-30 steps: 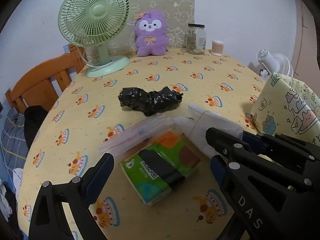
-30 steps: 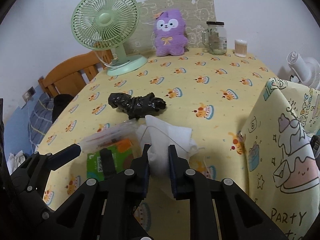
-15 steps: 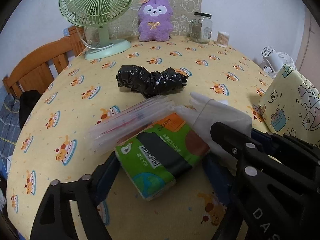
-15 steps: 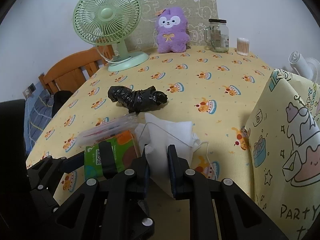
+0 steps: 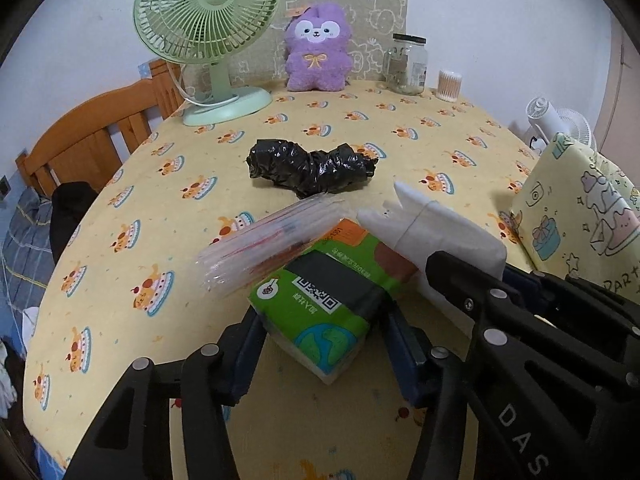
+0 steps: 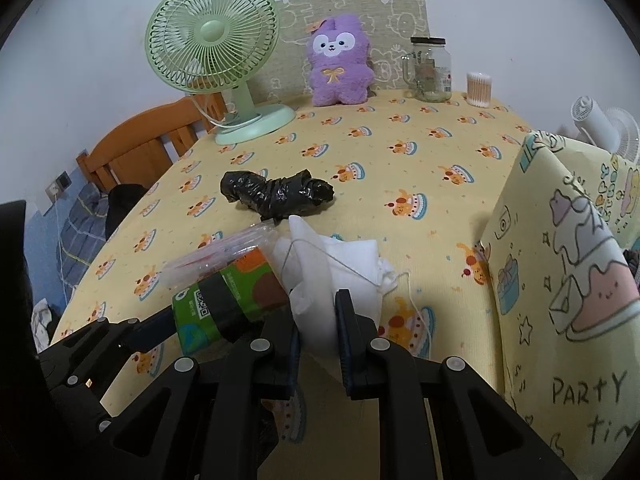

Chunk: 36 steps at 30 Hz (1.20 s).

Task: Organize soft objects
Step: 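Grasp the green tissue pack with the left tool while the right tool grasps the white cloth, then lift and carry the tissue pack and white cloth with both tools over the storage box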

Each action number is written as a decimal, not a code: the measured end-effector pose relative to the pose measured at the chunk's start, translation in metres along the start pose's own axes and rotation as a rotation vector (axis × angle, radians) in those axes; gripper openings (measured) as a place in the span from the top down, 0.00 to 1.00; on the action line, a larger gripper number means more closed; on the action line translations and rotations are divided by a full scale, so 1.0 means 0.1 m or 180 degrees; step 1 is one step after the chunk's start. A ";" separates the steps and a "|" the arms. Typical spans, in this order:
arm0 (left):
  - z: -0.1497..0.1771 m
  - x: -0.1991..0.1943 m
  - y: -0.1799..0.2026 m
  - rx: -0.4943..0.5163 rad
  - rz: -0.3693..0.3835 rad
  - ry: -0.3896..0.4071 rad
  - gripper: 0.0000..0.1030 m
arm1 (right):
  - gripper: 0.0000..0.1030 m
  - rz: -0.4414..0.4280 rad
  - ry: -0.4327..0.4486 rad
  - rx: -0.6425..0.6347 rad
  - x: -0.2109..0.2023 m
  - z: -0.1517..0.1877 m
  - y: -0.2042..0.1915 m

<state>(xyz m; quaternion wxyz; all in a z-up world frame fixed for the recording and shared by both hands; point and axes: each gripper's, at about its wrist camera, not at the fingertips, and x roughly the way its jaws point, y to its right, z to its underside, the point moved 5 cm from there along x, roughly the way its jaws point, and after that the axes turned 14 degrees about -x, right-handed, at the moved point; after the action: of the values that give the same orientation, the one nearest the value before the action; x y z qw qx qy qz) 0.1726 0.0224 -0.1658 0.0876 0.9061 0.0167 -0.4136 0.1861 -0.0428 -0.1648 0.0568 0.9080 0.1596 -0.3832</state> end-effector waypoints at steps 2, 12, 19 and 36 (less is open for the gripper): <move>0.01 -0.05 0.00 0.0002 0.0002 0.0035 0.44 | 0.82 -0.0002 0.0017 -0.0001 -0.04 0.01 -0.01; 0.01 -0.29 0.00 -0.0012 0.0010 0.0188 0.44 | 0.83 -0.0012 0.0124 -0.0007 -0.26 -0.01 -0.06; -0.04 -0.49 0.01 -0.0018 0.0017 0.0309 0.44 | 0.83 -0.0005 0.0239 -0.0033 -0.45 -0.09 -0.10; -0.28 -0.98 0.09 -0.0001 0.0032 0.0609 0.44 | 0.83 0.0048 0.0532 -0.0097 -0.96 -0.38 -0.13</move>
<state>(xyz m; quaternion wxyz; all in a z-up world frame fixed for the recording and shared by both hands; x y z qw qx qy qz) 0.1303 0.0223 -0.0728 0.0877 0.9415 0.0205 -0.3247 0.1450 -0.0457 -0.0693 0.0599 0.9370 0.1627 -0.3031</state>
